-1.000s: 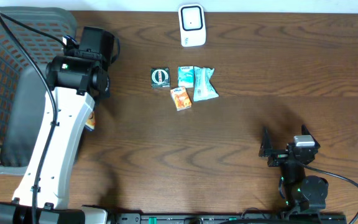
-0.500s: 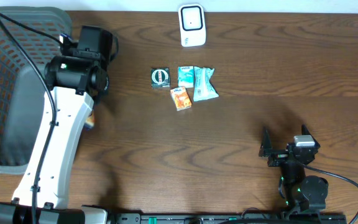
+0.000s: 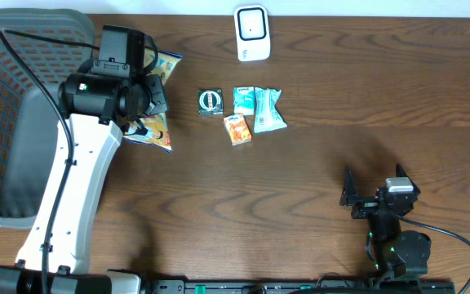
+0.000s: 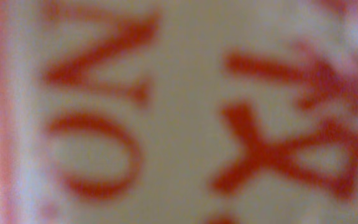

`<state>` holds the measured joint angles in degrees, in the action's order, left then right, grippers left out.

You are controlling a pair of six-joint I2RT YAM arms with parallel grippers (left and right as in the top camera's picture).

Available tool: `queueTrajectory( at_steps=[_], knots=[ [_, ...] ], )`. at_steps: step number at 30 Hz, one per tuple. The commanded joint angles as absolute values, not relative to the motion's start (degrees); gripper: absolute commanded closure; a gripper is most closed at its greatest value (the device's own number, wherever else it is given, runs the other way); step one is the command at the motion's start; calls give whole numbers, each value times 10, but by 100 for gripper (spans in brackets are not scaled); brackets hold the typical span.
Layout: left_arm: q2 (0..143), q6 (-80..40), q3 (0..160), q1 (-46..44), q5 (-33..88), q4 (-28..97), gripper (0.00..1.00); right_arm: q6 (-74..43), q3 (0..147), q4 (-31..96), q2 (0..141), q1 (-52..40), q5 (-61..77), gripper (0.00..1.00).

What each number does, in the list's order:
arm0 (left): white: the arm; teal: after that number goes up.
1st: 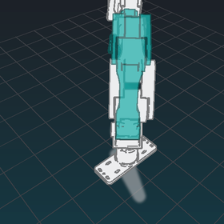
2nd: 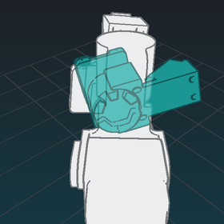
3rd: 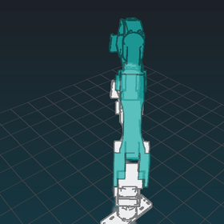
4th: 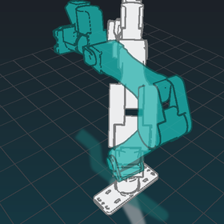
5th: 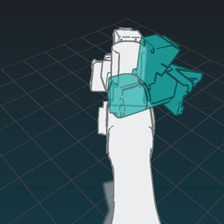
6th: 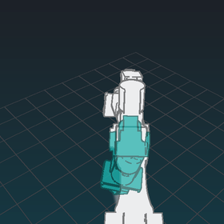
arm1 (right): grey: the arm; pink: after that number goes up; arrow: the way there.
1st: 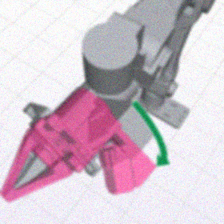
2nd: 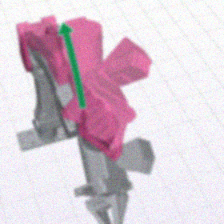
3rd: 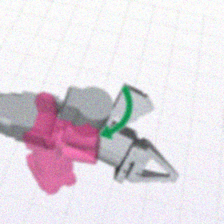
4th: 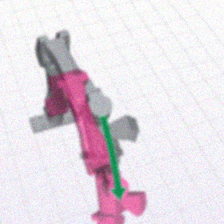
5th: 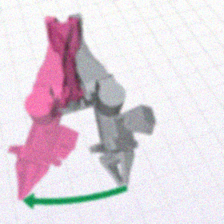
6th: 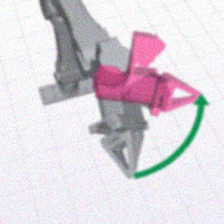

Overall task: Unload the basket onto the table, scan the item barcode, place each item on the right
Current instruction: 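Lower the snack bag onto the table left of the items and release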

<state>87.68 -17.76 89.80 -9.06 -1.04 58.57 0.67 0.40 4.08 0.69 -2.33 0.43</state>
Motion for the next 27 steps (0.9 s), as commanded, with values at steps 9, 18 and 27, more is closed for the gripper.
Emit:
queueTrajectory(
  at_steps=[9, 18, 27],
  knots=[
    [998, -271, 888, -126, 9, 608, 75, 3, 3, 43, 4, -27, 4, 1],
    [1038, -271, 888, -165, 9, 591, 65, 3, 3, 43, 4, -27, 4, 1],
    [1028, -209, 908, -165, -99, 597, 45, 3, 3, 43, 4, -27, 4, 1]
  ],
)
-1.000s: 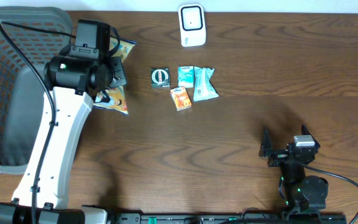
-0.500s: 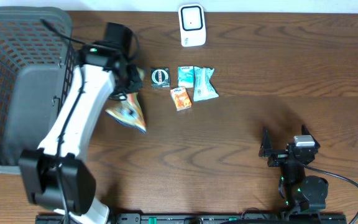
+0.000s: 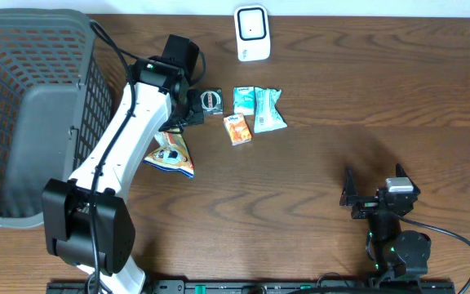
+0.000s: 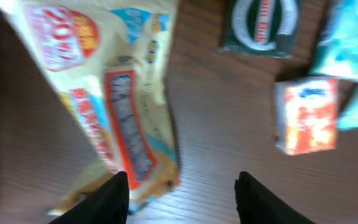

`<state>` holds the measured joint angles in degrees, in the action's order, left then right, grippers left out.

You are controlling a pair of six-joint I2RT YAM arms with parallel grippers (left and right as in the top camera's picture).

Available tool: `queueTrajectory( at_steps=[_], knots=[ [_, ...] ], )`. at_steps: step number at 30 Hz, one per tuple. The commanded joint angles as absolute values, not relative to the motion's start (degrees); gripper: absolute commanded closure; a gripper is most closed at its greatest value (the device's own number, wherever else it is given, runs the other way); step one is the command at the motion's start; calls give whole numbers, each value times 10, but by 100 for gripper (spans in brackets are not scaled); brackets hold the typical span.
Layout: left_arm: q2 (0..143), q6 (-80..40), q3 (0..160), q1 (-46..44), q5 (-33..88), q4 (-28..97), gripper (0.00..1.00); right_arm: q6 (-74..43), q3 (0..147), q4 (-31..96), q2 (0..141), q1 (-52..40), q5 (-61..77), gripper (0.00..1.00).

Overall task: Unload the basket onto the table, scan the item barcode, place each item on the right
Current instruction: 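Lower the snack bag onto the table left of the items and release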

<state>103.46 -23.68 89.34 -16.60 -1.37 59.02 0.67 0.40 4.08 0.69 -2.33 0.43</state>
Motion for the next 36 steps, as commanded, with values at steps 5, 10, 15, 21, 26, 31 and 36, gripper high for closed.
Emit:
queueTrajectory(
  at_steps=[5, 10, 15, 21, 26, 31, 36],
  knots=[
    [1028, -213, 898, -163, -133, 599, 23, 3, 3, 43, 4, -27, 4, 1],
    [1028, -222, 875, -161, -134, 596, 12, 3, 3, 43, 4, -27, 4, 1],
    [1029, -289, 834, -161, -133, 574, 12, 3, 3, 43, 4, -27, 4, 1],
    [1029, -300, 776, -159, -144, 499, 12, 3, 3, 43, 4, -27, 4, 1],
    [1030, -312, 755, -155, -144, 458, 16, 3, 3, 43, 4, -27, 4, 1],
    [1031, -315, 745, -155, -145, 449, 22, 3, 3, 43, 4, -27, 4, 1],
    [1033, -319, 723, -155, -145, 416, 30, 3, 3, 43, 4, -27, 4, 1]
  ],
)
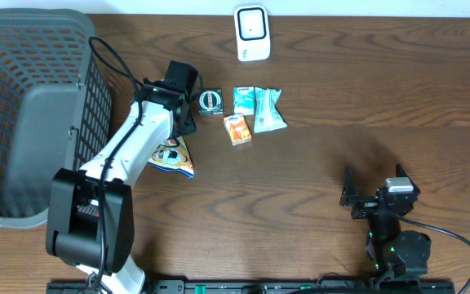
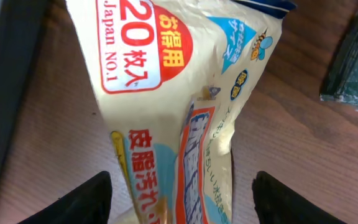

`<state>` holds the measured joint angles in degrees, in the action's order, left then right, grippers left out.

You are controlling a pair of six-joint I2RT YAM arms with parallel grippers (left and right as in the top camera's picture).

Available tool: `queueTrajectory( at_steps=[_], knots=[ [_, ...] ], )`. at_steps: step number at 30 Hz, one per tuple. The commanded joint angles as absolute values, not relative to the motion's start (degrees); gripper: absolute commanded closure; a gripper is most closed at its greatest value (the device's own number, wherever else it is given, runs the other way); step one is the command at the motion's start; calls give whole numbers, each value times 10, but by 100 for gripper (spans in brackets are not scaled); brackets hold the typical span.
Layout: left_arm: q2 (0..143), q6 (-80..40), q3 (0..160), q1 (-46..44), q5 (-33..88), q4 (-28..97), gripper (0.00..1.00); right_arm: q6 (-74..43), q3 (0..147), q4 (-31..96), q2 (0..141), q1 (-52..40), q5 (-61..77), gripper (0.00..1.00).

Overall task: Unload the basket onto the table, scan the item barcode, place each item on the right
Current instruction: 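Lower the snack bag onto the table left of the items and release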

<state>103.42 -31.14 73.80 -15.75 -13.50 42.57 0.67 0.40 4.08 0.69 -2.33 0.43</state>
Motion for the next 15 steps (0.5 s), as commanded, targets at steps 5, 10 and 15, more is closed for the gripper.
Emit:
queueTrajectory(
  at_steps=[5, 10, 15],
  knots=[
    [1044, -319, 715, -154, -188, 404, 30, 3, 3, 43, 4, -27, 4, 1],
    [1055, -318, 715, -151, -196, 401, 52, 3, 3, 43, 4, -27, 4, 1],
    [1081, -318, 715, -152, -140, 404, 51, 3, 3, 43, 4, -27, 4, 1]
  ],
)
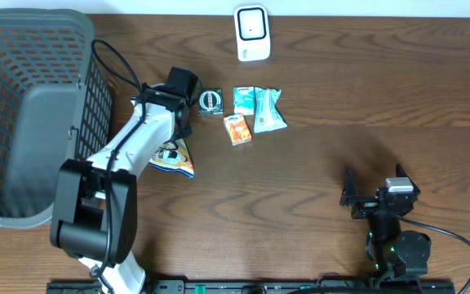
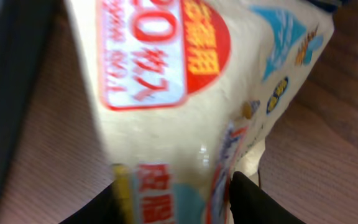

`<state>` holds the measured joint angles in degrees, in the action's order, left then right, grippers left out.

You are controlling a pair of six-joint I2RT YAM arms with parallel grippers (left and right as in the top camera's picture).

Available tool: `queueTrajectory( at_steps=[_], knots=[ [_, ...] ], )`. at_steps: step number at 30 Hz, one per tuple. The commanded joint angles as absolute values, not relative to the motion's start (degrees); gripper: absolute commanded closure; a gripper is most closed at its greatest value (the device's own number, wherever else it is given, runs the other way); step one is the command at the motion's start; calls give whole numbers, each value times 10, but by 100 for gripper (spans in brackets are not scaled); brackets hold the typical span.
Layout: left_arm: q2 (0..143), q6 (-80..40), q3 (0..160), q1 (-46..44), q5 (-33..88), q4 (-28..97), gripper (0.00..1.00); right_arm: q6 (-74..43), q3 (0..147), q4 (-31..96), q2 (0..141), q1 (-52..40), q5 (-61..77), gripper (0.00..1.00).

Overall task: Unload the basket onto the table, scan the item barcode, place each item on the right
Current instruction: 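Lower the snack bag onto the table left of the items and release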

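Note:
The cream snack packet [image 1: 172,157] with red and blue print lies on the wooden table beside the basket. It fills the left wrist view, blurred [image 2: 185,93]. My left gripper [image 1: 179,129] [image 2: 176,199] hangs over it, open, with one dark finger [image 2: 104,202] at each side of the packet's lower part. The white scanner [image 1: 251,33] stands at the far edge. My right gripper [image 1: 348,189] rests near the front right, apparently open and holding nothing.
A grey mesh basket [image 1: 23,106] fills the left side, its dark wall [image 2: 5,93] close to the packet. Right of the left gripper lie a dark green box [image 1: 210,100], two teal packets [image 1: 244,100] [image 1: 268,110] and an orange box [image 1: 237,129].
The left fingers stand closer together and reach further up along the packet in the wrist view, which is now blurred. The packet lies where it was. The right arm is unmoved.
The packet was first beside the basket, pressed close to the left wrist camera. Then it lay lower on the table, with the left gripper near the green box. Then the gripper was over the packet with fingers wide apart. Now they flank it more narrowly.

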<state>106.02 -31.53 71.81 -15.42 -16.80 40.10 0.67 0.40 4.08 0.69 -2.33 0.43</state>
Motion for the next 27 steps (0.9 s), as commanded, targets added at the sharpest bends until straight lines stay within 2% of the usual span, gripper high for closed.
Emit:
queueTrajectory(
  at_steps=[1, 2, 4, 7, 13, 21, 27],
  knots=[
    [1085, -318, 715, -152, -132, 404, 50, 3, 3, 43, 4, -27, 4, 1],
    [1089, -318, 715, -152, -127, 404, 44, 3, 3, 43, 4, -27, 4, 1],
    [1095, -318, 715, -152, -124, 404, 45, 3, 3, 43, 4, -27, 4, 1],
    [1093, -318, 716, -152, -124, 403, 92, 3, 3, 43, 4, -27, 4, 1],
    [1054, -299, 739, -154, -114, 417, 92, 3, 3, 43, 4, -27, 4, 1],
    [969, -307, 741, -156, 119, 434, 92, 3, 3, 43, 4, -27, 4, 1],
    [979, -324, 709, -160, 131, 464, 92, 3, 3, 43, 4, -27, 4, 1]
  ],
)
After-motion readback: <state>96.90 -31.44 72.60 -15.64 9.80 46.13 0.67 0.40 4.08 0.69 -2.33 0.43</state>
